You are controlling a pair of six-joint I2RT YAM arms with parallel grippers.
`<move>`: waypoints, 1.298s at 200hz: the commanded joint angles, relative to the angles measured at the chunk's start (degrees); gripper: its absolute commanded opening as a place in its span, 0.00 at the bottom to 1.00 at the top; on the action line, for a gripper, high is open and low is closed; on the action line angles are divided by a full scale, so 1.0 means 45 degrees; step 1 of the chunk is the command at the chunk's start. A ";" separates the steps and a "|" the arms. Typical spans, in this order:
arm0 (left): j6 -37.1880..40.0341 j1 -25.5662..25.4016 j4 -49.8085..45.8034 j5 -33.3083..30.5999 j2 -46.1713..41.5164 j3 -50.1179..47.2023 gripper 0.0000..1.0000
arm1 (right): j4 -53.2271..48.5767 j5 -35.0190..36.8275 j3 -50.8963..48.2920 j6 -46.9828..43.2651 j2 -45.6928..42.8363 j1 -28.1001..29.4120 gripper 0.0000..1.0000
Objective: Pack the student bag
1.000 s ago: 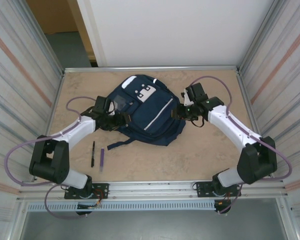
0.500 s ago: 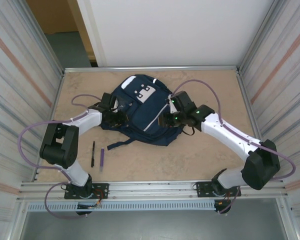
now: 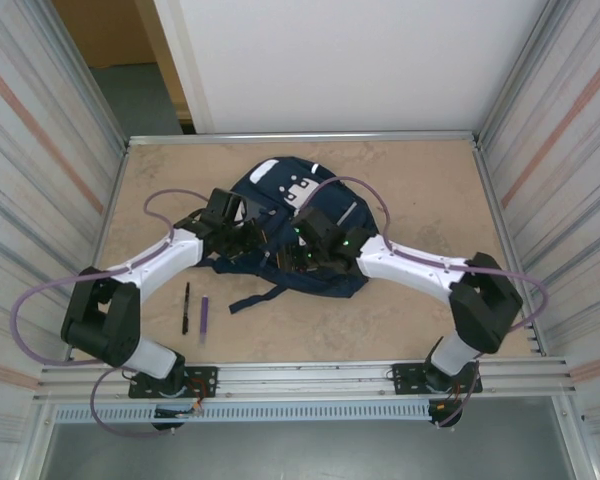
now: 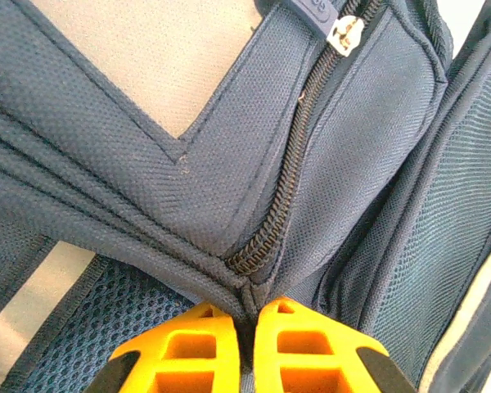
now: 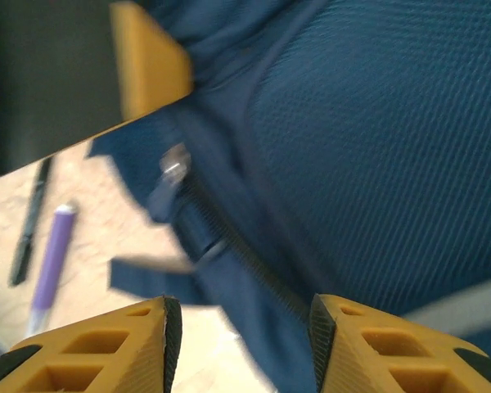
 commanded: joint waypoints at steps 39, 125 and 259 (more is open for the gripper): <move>-0.2662 -0.1258 0.1675 -0.0273 -0.1225 -0.1567 0.00 | 0.0261 0.0575 0.0794 -0.3009 0.2019 -0.2407 0.43; -0.8854 -0.3614 0.0823 -0.3881 0.0339 -0.0351 0.00 | 0.0462 -0.0169 -0.1254 -0.2184 -0.1954 -0.2980 0.43; -1.1056 -0.4174 0.2564 -0.2637 -0.1647 -0.1958 0.00 | 0.3676 0.1817 -0.4060 0.4507 -0.1847 0.1277 0.41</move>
